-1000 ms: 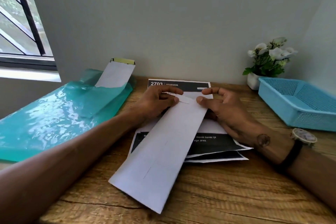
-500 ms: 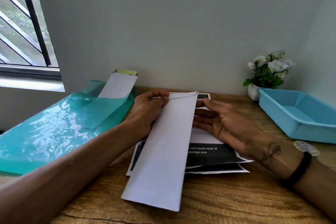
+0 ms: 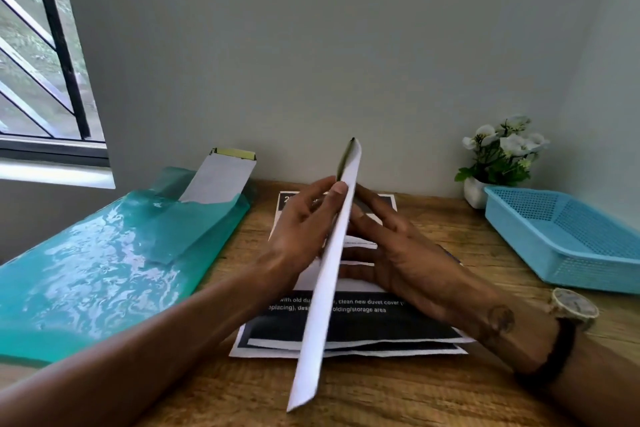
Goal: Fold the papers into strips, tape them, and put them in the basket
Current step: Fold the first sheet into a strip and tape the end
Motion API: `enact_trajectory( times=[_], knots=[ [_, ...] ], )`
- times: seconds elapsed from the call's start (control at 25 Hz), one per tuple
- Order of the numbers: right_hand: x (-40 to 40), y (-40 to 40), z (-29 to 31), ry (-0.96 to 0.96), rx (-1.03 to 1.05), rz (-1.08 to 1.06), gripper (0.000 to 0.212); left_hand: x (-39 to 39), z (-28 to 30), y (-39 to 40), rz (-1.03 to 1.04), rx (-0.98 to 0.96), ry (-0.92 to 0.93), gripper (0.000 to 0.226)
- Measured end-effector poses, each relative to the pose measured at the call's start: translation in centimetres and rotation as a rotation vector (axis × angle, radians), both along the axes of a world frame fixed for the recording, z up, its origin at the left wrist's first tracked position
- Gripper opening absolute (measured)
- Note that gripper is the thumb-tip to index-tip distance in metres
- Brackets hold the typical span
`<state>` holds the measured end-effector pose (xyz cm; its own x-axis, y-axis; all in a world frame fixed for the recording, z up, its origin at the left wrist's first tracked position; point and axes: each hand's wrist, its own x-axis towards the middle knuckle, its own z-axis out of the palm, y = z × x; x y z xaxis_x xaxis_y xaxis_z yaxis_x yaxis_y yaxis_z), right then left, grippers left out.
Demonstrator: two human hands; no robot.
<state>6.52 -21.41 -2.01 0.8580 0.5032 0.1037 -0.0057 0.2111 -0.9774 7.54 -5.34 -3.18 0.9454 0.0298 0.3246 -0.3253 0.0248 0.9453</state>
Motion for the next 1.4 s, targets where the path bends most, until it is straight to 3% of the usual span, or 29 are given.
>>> enact_trajectory(
  times=[0.16, 0.28, 0.44, 0.52, 0.6, 0.72, 0.84, 0.96, 1.12, 1.2, 1.32, 1.4],
  knots=[
    [0.3, -0.5, -0.1, -0.065, 0.04, -0.09, 0.052, 0.3, 0.1, 0.7, 0.02, 0.281, -0.243, 0.038],
    [0.9, -1.3, 0.0, -0.024, 0.113, -0.156, 0.052, 0.3, 0.4, 1.0, -0.031, 0.226, -0.223, 0.02],
    [1.8, -2.4, -0.2, 0.019, 0.12, -0.255, 0.047, 0.0, 1.2, 0.6, -0.029, 0.075, -0.068, 0.023],
    [2.4, -2.9, -0.4, 0.04, 0.116, -0.325, 0.041, 0.0, 1.5, 0.6, -0.099, -0.037, 0.11, 0.044],
    [3.1, -3.4, -0.8, 0.072, 0.096, -0.407, 0.031, 0.3, 1.2, 1.1, -0.079, -0.035, 0.146, 0.05],
    [3.7, -4.2, -1.4, 0.095, -0.014, -0.51, 0.027, 0.9, 0.3, 2.2, 0.077, 0.135, 0.121, 0.042],
    [4.0, -4.8, -1.7, 0.075, -0.108, -0.561, 0.024, 1.3, -0.4, 3.5, 0.308, 0.573, -0.045, 0.048],
    [4.1, -4.9, -2.0, 0.003, -0.156, -0.578, 0.028, 0.7, -0.6, 3.6, 0.22, 0.832, -0.155, 0.047],
    [3.2, -4.8, -1.2, -0.446, -0.628, -0.616, 0.026, -0.1, -0.6, 2.9, 0.068, 1.009, 0.025, 0.072],
    [2.4, -5.0, 0.1, -0.641, -0.825, -0.476, 0.028, -0.1, -0.5, 2.7, 0.056, 1.092, 0.051, 0.079],
    [1.5, -4.9, 1.7, -0.727, -1.094, -0.131, 0.045, 0.2, -0.7, 2.8, 0.076, 1.13, 0.037, 0.08],
    [1.6, -4.9, 1.6, -0.727, -1.215, -0.027, 0.055, 0.3, -1.0, 2.8, 0.083, 1.112, 0.007, 0.071]
  ],
)
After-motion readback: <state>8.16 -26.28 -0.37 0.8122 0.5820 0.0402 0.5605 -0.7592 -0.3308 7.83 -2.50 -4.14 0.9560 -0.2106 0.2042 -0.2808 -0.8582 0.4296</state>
